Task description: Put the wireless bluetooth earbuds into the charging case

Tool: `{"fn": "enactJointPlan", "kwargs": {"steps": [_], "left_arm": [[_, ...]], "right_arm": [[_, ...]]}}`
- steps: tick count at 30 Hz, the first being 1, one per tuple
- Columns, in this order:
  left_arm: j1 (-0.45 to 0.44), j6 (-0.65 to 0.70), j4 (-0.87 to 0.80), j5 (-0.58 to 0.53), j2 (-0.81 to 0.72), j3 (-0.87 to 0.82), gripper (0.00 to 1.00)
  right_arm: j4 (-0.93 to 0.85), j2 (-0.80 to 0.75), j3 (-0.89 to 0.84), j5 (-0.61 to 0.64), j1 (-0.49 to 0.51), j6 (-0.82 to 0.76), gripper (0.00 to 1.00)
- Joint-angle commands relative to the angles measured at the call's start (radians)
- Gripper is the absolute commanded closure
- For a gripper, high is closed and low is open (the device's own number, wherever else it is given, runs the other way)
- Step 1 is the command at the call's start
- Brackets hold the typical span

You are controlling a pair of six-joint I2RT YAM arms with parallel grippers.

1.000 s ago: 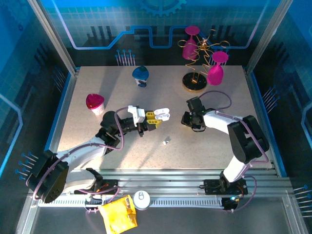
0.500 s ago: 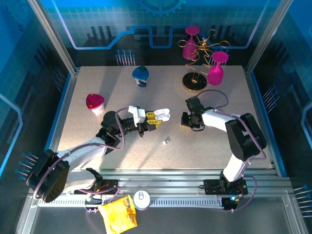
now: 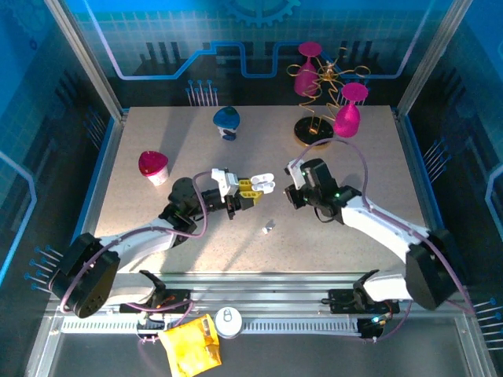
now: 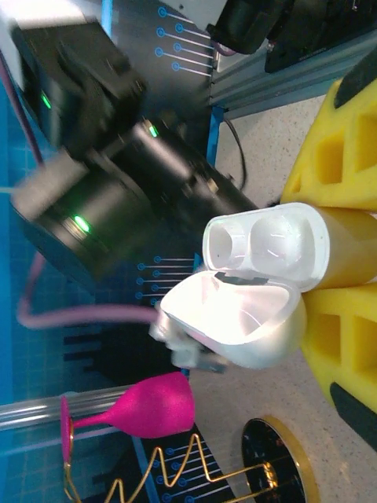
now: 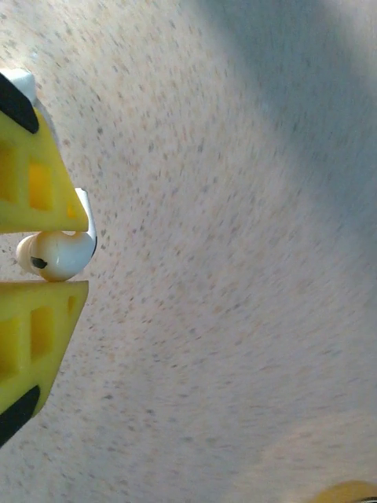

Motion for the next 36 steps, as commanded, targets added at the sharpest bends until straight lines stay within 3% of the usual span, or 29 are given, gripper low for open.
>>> {"fn": "enactJointPlan", "kwargs": {"steps": [1,8,18,25,36], "left_arm": [[0.011,-0.016,0.007,-0.027,0.017,0.012,0.81],[0.014,0.004,-0.093,-0.057,0.012,0.033,0.81],[0.016,-0.009,-0.123,-0.071,0.032,0.058,0.81],[0.015,-0.005,-0.159,-0.035,0.022,0.067,0.81],[0.014,0.007,-0.198,-0.018,-0.013,0.060,0.81]], "right_arm": [[0.012,-0.095,-0.013,0.070,0.063,-0.211,0.83],[-0.002,-0.235,0.036,0.137,0.174,-0.326,0.84],[-0.013,-0.301,0.113,0.166,0.298,-0.408,0.85],[-0.002,-0.286,0.145,0.195,0.347,-0.449,0.86],[-0.002,-0.140,0.222,0.299,0.399,-0.545,0.87]]}}
